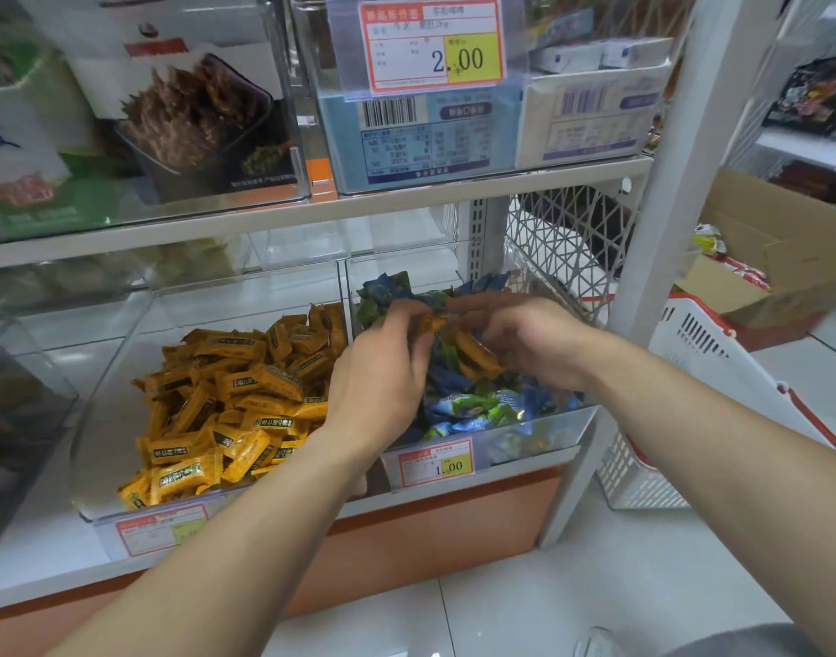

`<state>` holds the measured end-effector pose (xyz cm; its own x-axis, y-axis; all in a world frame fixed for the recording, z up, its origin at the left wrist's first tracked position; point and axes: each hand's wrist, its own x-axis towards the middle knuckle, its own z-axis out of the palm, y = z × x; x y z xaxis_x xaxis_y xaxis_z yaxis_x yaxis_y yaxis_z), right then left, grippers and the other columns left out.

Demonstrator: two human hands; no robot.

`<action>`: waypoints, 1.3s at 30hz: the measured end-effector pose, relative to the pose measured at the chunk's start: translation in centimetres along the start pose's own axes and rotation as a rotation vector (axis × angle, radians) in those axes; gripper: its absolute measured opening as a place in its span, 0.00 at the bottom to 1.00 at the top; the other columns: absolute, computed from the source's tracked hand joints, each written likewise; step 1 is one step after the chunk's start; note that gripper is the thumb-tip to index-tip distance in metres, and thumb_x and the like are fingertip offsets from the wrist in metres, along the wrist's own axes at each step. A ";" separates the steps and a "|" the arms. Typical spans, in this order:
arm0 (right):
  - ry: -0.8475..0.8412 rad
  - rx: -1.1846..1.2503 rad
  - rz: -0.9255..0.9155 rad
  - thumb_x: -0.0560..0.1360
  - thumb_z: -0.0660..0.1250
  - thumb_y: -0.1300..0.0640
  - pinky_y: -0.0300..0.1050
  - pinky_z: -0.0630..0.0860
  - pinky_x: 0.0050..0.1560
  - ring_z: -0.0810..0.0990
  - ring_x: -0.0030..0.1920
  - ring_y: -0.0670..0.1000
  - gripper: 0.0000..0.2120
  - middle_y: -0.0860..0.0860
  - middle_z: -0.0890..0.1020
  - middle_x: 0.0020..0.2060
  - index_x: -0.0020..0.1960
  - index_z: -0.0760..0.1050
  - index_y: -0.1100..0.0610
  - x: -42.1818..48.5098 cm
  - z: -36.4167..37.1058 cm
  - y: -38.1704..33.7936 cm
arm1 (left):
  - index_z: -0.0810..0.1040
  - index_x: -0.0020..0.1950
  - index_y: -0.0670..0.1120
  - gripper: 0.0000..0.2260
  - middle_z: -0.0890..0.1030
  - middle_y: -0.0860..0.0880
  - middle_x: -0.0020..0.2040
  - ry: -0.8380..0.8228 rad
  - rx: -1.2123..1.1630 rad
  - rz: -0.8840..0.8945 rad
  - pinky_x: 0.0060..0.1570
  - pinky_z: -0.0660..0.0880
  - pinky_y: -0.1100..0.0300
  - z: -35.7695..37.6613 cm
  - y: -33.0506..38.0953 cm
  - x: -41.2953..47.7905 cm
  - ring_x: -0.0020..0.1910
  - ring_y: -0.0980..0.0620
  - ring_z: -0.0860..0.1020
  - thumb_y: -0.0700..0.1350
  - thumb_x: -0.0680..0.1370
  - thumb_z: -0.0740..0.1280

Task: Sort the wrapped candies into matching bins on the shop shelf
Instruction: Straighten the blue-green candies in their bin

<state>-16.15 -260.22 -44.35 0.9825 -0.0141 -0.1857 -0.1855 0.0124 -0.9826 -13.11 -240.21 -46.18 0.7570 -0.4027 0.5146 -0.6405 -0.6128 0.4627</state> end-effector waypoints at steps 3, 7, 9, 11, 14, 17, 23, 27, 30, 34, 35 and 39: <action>0.036 -0.233 -0.060 0.75 0.64 0.75 0.45 0.82 0.51 0.83 0.57 0.54 0.25 0.55 0.83 0.58 0.67 0.75 0.54 0.0 0.3 0.7 | 0.71 0.65 0.53 0.12 0.83 0.50 0.45 -0.008 0.056 0.019 0.36 0.74 0.55 0.0 0.1 -0.1 0.42 0.46 0.81 0.50 0.82 0.62; 0.031 -0.386 -0.086 0.72 0.73 0.71 0.45 0.80 0.57 0.81 0.59 0.53 0.27 0.56 0.82 0.58 0.69 0.74 0.60 0.2 0.3 1.5 | 0.72 0.63 0.53 0.11 0.83 0.51 0.46 -0.027 0.119 0.035 0.34 0.70 0.57 0.0 0.1 0.1 0.42 0.46 0.81 0.50 0.82 0.63; 0.023 -0.472 -0.089 0.73 0.74 0.64 0.45 0.79 0.57 0.81 0.60 0.52 0.23 0.54 0.82 0.59 0.67 0.77 0.57 0.4 0.4 1.4 | 0.72 0.63 0.53 0.11 0.83 0.51 0.47 -0.040 0.138 0.042 0.33 0.67 0.58 0.0 -0.1 0.1 0.42 0.46 0.81 0.50 0.82 0.63; -0.019 -0.459 -0.034 0.74 0.73 0.59 0.44 0.78 0.57 0.80 0.60 0.49 0.21 0.48 0.82 0.61 0.67 0.77 0.52 0.4 0.2 1.2 | 0.72 0.63 0.54 0.11 0.84 0.51 0.48 -0.050 0.139 0.052 0.33 0.68 0.58 -0.1 -0.3 0.0 0.42 0.46 0.81 0.50 0.82 0.63; -0.174 -0.462 0.014 0.68 0.75 0.58 0.46 0.73 0.67 0.74 0.67 0.46 0.34 0.45 0.77 0.68 0.73 0.71 0.50 0.0 -0.7 1.1 | 0.71 0.64 0.54 0.11 0.83 0.51 0.48 -0.059 0.136 0.063 0.32 0.71 0.57 -0.2 -0.5 0.0 0.41 0.46 0.81 0.51 0.82 0.62; -0.205 -0.529 -0.013 0.65 0.77 0.59 0.43 0.76 0.64 0.76 0.66 0.47 0.40 0.48 0.77 0.66 0.75 0.69 0.50 -0.3 -1.2 1.3 | 0.71 0.64 0.54 0.11 0.83 0.51 0.48 -0.064 0.138 0.075 0.33 0.72 0.57 -0.2 -0.7 0.0 0.41 0.47 0.81 0.51 0.82 0.62; -0.134 -0.680 -0.028 0.68 0.78 0.58 0.40 0.81 0.48 0.82 0.50 0.49 0.33 0.51 0.81 0.53 0.70 0.71 0.51 0.0 -0.4 1.3 | 0.71 0.64 0.54 0.11 0.83 0.51 0.50 -0.073 0.106 0.081 0.35 0.75 0.56 -0.3 -0.9 0.1 0.43 0.47 0.81 0.51 0.81 0.63; -0.194 -0.949 -0.012 0.69 0.78 0.50 0.33 0.74 0.48 0.77 0.51 0.42 0.29 0.41 0.77 0.53 0.68 0.74 0.47 -0.5 -0.2 0.5 | 0.71 0.64 0.54 0.11 0.83 0.52 0.50 -0.083 0.104 0.096 0.36 0.76 0.55 -0.3 -1.0 0.1 0.43 0.47 0.81 0.52 0.81 0.63; -0.127 -0.929 -0.051 0.71 0.76 0.55 0.35 0.75 0.45 0.80 0.47 0.48 0.22 0.50 0.82 0.51 0.63 0.79 0.49 -0.5 -0.1 0.6 | 0.71 0.64 0.54 0.11 0.83 0.52 0.49 -0.085 0.096 0.105 0.35 0.76 0.56 -0.4 -1.1 0.0 0.43 0.49 0.81 0.52 0.81 0.63; 0.082 -0.769 -0.165 0.71 0.77 0.57 0.41 0.77 0.44 0.82 0.42 0.51 0.16 0.57 0.84 0.47 0.58 0.81 0.51 -0.5 -0.6 0.1 | 0.72 0.66 0.54 0.13 0.82 0.55 0.49 -0.090 -0.048 0.013 0.41 0.79 0.52 -0.8 -0.8 0.3 0.44 0.51 0.81 0.51 0.81 0.64; 0.154 -0.700 -0.200 0.71 0.77 0.57 0.42 0.78 0.46 0.84 0.45 0.53 0.15 0.55 0.85 0.47 0.57 0.80 0.50 -0.6 -0.7 -0.2 | 0.72 0.67 0.53 0.14 0.82 0.56 0.49 -0.085 -0.104 -0.023 0.43 0.79 0.53 -0.9 -0.5 0.5 0.45 0.52 0.81 0.51 0.81 0.64; 0.297 -0.233 -0.277 0.73 0.76 0.62 0.43 0.83 0.42 0.86 0.44 0.55 0.13 0.54 0.86 0.46 0.56 0.80 0.55 -1.2 0.1 -1.9 | 0.75 0.65 0.52 0.13 0.80 0.61 0.49 -0.035 -0.382 -0.182 0.49 0.77 0.61 -1.8 0.6 1.2 0.49 0.62 0.79 0.51 0.80 0.67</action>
<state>-17.00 -260.09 -42.25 0.9547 -0.2713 0.1226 0.0511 -0.2563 -0.9652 -12.83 -239.89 -43.99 0.8620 -0.3382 0.3777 -0.4926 -0.3826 0.7816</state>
